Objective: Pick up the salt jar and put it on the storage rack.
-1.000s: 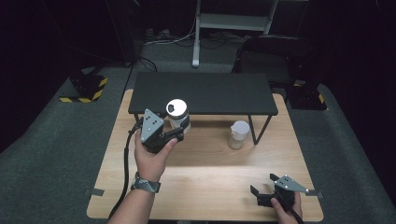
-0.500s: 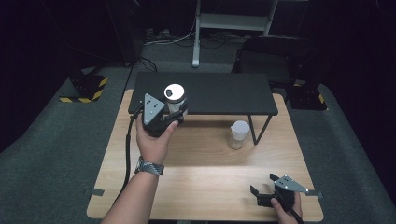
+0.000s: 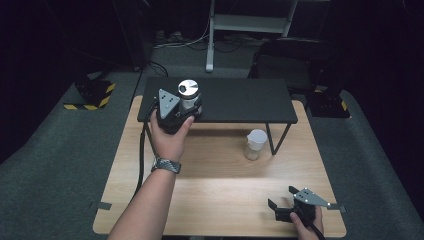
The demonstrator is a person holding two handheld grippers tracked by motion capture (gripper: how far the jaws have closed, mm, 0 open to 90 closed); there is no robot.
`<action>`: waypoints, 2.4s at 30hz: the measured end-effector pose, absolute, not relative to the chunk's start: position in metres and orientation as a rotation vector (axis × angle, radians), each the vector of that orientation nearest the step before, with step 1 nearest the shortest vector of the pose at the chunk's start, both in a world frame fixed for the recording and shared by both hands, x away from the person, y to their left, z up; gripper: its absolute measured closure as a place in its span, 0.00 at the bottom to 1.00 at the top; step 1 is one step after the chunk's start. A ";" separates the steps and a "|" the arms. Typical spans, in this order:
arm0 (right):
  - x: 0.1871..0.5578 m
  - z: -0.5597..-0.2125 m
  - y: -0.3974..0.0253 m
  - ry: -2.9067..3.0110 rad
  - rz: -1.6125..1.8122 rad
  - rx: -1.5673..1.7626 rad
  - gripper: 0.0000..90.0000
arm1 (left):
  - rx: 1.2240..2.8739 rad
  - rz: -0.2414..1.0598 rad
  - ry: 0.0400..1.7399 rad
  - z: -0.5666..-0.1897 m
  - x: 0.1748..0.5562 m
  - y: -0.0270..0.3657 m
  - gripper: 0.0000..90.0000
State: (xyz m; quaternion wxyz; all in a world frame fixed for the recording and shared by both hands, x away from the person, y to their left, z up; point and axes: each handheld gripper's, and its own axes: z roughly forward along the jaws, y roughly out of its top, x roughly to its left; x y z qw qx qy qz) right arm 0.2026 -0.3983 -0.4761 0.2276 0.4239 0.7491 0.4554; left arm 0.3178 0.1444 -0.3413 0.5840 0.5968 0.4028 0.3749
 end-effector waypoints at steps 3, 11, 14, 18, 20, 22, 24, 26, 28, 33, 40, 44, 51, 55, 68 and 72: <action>0.202 -0.476 -0.398 2.062 1.255 1.168 0.01 | 1.398 0.891 0.945 -0.341 0.324 0.140 0.35; 0.202 -0.476 -0.398 2.058 1.256 1.170 0.01 | 1.405 0.892 0.973 -0.343 0.337 0.136 0.35; 0.202 -0.476 -0.399 2.059 1.259 1.171 0.01 | 1.405 0.895 0.985 -0.345 0.341 0.135 0.35; 0.202 -0.477 -0.399 2.058 1.259 1.169 0.01 | 1.395 0.902 0.983 -0.348 0.345 0.133 0.35; 0.202 -0.477 -0.399 2.055 1.261 1.169 0.01 | 1.396 0.910 0.979 -0.348 0.346 0.132 0.35; 0.201 -0.477 -0.399 2.054 1.260 1.169 0.01 | 1.392 0.913 0.981 -0.349 0.348 0.130 0.35; 0.201 -0.477 -0.399 2.055 1.260 1.168 0.01 | 1.389 0.915 0.982 -0.350 0.349 0.130 0.35; 0.201 -0.477 -0.398 2.053 1.259 1.168 0.01 | 1.388 0.915 0.981 -0.350 0.350 0.129 0.35; 0.201 -0.477 -0.399 2.051 1.261 1.164 0.01 | 1.400 0.923 0.975 -0.350 0.351 0.128 0.35; 0.201 -0.477 -0.399 2.052 1.260 1.168 0.01 | 1.409 0.914 0.975 -0.348 0.354 0.129 0.35; 0.201 -0.477 -0.398 2.049 1.263 1.168 0.01 | 1.407 0.900 0.984 -0.348 0.355 0.130 0.34; 0.201 -0.477 -0.398 2.051 1.263 1.167 0.01 | 1.407 0.900 0.984 -0.349 0.355 0.130 0.34; 0.201 -0.477 -0.400 2.053 1.267 1.167 0.01 | 1.405 0.891 0.990 -0.348 0.355 0.131 0.34; 0.201 -0.477 -0.400 2.054 1.267 1.170 0.01 | 1.412 0.886 1.001 -0.348 0.356 0.131 0.30; 0.201 -0.477 -0.399 2.052 1.267 1.169 0.01 | 1.392 0.868 1.030 -0.346 0.355 0.133 0.00; 0.201 -0.477 -0.399 2.054 1.263 1.164 0.01 | 1.392 0.870 1.028 -0.345 0.353 0.133 0.00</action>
